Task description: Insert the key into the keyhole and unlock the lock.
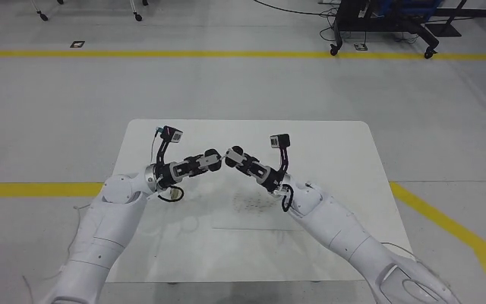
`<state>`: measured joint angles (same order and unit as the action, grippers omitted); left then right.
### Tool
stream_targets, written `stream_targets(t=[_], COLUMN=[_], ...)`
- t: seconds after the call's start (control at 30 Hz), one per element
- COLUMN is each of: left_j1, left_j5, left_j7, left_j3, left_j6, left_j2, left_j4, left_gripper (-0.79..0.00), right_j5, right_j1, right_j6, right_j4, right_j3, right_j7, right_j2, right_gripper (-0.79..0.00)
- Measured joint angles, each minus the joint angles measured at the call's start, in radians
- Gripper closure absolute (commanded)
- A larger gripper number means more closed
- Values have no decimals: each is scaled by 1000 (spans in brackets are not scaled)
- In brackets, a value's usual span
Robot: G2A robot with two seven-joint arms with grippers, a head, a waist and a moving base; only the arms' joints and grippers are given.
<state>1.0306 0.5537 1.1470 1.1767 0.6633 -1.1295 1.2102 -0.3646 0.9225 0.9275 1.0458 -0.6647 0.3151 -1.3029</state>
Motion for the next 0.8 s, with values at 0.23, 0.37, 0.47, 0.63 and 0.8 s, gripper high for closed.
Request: stream_targets(t=[0.23,0.37,0.47,0.63,0.8], left_j1=[-6,-6,-4,3,11], left_j5=[-33,-65,-81,-100,-120], left_j7=[-18,-39,-54,-81,-103], left_j3=[-5,-14,-19,-18,-17], left_j6=[-9,-14,-16,-17,-16], left_j2=[0,-1,-1,-1,0], left_j4=[-5,0,5,6,12], left_gripper=[-188,-139,-9,0,0], right_j5=[28,51,65,86,120], right_j1=[12,19,27,38,50], right_j6=[-7,-16,-21,-28,-33], right_j4=[-7,-5,0,7,15], right_j3=[-20,-32,-41,-57,-76], right_j7=[8,5,8,8,0], right_j2=[-9,-13,-16,-19,-20], right_gripper=[0,0,0,0,0])
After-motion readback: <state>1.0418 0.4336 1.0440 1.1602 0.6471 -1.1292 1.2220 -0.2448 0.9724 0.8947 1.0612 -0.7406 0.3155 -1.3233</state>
